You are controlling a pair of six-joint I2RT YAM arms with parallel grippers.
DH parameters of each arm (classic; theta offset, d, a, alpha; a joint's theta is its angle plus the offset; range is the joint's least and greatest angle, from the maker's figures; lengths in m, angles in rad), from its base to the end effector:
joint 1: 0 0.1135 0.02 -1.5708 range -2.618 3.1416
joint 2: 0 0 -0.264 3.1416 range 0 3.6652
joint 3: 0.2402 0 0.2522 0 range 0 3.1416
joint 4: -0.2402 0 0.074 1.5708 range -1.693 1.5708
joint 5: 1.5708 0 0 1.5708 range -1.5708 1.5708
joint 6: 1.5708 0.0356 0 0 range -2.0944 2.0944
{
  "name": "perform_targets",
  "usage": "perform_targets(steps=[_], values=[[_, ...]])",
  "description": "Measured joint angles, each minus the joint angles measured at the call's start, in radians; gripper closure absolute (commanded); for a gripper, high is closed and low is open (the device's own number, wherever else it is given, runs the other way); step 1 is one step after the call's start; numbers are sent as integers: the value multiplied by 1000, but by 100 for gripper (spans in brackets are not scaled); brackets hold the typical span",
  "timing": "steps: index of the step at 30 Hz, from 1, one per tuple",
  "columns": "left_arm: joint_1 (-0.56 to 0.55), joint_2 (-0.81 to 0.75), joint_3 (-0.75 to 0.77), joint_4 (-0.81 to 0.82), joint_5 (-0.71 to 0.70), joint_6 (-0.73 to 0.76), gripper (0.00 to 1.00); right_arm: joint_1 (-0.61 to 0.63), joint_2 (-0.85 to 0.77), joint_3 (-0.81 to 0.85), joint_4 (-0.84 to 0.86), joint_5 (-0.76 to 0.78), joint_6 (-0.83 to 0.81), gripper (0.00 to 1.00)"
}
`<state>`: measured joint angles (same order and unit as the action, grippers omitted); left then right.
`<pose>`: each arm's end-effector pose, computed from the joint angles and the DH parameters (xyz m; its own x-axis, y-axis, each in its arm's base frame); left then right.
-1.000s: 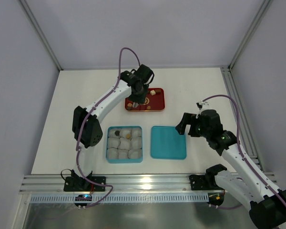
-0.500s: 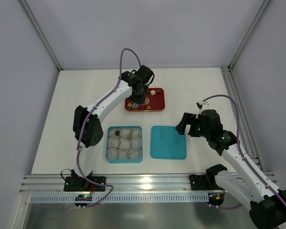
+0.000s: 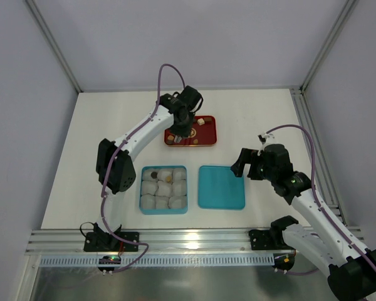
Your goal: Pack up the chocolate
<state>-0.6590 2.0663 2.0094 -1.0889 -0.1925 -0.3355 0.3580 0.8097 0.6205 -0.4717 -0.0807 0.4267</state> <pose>0.3508 -0.2631 0.2925 -0.8575 0.2554 -0.4467 0.2715 0.9620 0.0288 0.1640 0.0644 0.2503 -0.6926 0.1814 -0.6982 -0.1343 0.9186 0.3718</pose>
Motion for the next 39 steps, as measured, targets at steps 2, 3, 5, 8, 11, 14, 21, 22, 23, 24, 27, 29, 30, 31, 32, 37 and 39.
perform_targets(steps=[2, 3, 5, 8, 11, 14, 21, 22, 23, 24, 27, 29, 30, 31, 32, 37, 39], values=[[0, 0, 0, 0, 2, 0, 78, 0, 0, 0, 0, 0, 0, 0], [0, 0, 0, 0, 2, 0, 79, 0, 0, 0, 0, 0, 0, 0], [0, 0, 2, -2, 3, 0, 79, 0, 1, 0, 0, 0, 0, 0], [0, -2, 8, -6, 10, -1, 79, 0, 5, 0, 0, 0, 0, 0], [0, -15, 10, -13, 19, -2, 80, 0, 11, 0, 2, 0, 1, 0], [0, -42, 10, -20, 32, -6, 80, 0, 20, 0, 8, 0, 1, 0], [0, -137, -3, -23, 51, -23, 81, 0, 35, 0, 19, 0, 2, 0], [-1, -150, -11, -23, 55, -24, 81, 0, 35, 0, 21, 0, 2, 0], [-1, -163, -21, -22, 56, -27, 81, 0, 35, 0, 23, 0, 2, 0], [-2, -174, -32, -24, 58, -28, 81, 0, 35, 0, 26, -1, 2, 0], [-6, -203, -69, -26, 63, -32, 82, 0, 43, 0, 34, -1, 2, 0], [-11, -219, -90, -29, 65, -37, 82, 0, 48, 0, 35, -1, 3, 0], [-15, -229, -104, -29, 66, -43, 82, 0, 50, 0, 37, -1, 3, 0], [-19, -242, -117, -31, 66, -48, 82, 0, 50, 0, 38, -1, 3, 0], [-24, -255, -131, -34, 68, -50, 82, 0, 50, 0, 39, -1, 3, 0], [-49, -378, -234, -45, 74, -68, 82, 0, 59, 0, 47, -3, 5, 0], [-57, -446, -276, -57, 75, -77, 82, 0, 66, 0, 51, -4, 7, 0]])
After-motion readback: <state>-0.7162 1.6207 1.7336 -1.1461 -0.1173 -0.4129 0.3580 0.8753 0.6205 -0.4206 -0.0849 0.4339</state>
